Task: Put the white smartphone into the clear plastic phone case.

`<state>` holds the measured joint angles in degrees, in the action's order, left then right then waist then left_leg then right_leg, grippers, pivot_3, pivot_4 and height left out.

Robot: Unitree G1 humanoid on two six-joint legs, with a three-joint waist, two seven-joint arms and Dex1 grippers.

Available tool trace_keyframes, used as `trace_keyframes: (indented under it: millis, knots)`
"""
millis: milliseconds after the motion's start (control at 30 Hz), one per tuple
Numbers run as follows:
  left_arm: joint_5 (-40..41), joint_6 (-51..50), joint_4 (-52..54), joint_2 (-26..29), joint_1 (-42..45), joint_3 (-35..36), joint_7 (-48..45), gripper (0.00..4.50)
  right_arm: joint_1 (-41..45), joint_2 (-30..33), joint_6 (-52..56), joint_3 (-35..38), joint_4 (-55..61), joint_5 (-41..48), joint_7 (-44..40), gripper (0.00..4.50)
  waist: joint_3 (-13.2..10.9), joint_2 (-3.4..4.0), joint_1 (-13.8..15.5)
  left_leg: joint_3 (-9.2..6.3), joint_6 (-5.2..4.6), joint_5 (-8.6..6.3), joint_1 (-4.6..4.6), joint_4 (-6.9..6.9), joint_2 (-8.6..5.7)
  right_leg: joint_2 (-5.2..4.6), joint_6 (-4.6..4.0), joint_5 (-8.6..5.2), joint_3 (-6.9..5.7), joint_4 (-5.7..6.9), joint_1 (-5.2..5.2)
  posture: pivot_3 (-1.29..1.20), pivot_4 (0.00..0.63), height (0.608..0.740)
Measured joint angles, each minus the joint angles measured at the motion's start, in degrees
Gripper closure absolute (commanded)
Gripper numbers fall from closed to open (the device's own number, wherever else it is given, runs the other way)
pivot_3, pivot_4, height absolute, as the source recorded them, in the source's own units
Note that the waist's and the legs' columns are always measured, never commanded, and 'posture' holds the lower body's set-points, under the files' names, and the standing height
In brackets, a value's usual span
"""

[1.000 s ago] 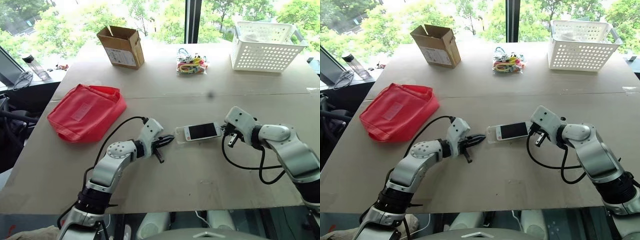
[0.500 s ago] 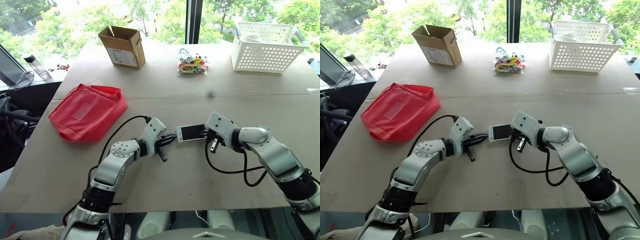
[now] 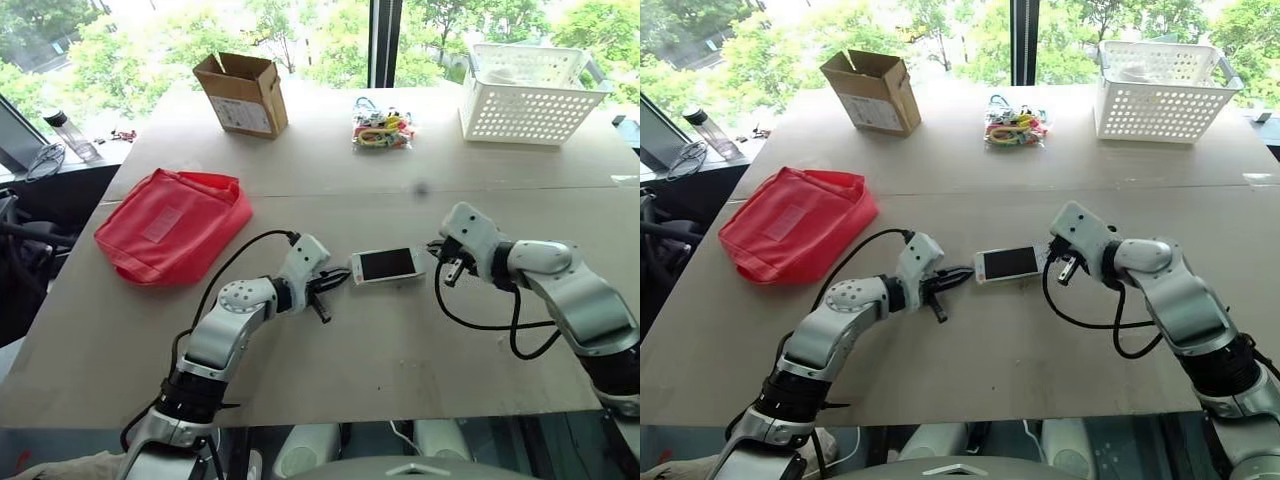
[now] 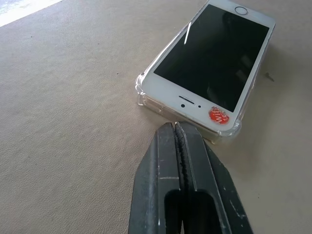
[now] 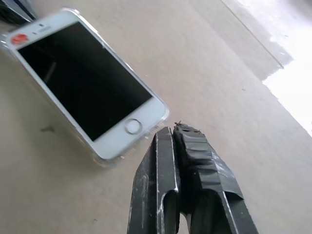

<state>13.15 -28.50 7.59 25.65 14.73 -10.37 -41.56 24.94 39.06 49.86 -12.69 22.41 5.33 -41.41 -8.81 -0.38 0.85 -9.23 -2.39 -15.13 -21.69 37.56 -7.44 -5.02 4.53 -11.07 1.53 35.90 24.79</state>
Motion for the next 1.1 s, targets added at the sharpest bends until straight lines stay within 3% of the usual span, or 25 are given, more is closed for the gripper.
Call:
trace_keyframes:
  millis: [433, 733, 933, 1100]
  knots:
    - [0.03, -0.97, -0.43, -0.36, 0.84, -0.05, 0.00, 4.48, 1.00, -4.06, -1.24, -7.51, -1.20, -0.74, -0.63, 4.50, 0.00, -0.01, 0.05, -0.04, 0.06, 0.04, -0.01, 0.01, 0.01, 0.02, -0.04, 0.02, -0.02, 0.01, 0.00, 0.00, 0.150, 0.740]
    - [0.61, -1.43, -0.42, -0.26, 0.77, 0.58, 0.06, 4.48, 0.97, -3.86, -1.10, -5.71, -1.12, 0.48, -0.24, 4.50, 0.00, -0.01, -0.01, -0.04, 0.07, 0.04, -0.01, 0.01, 0.01, 0.03, -0.04, 0.03, -0.01, 0.00, 0.00, 0.00, 0.150, 0.740]
    - [0.64, -2.19, -1.04, 0.57, 0.87, 3.16, 0.41, 4.48, 0.39, -0.47, -0.41, -1.11, -1.08, 0.61, 0.52, 4.50, 0.00, -0.01, -0.05, -0.03, 0.06, 0.04, -0.02, -0.01, 0.01, 0.02, -0.04, 0.02, -0.01, 0.00, 0.04, 0.00, 0.150, 0.740]
    - [0.46, -2.04, -1.66, 0.02, 1.42, 2.95, 0.03, 4.48, -0.53, 0.85, -1.06, -2.00, -1.79, -0.14, 0.48, 4.50, 0.00, -0.01, -0.02, -0.02, 0.06, 0.04, -0.03, -0.02, 0.01, 0.01, -0.04, 0.02, -0.01, -0.01, 0.03, 0.00, 0.150, 0.740]
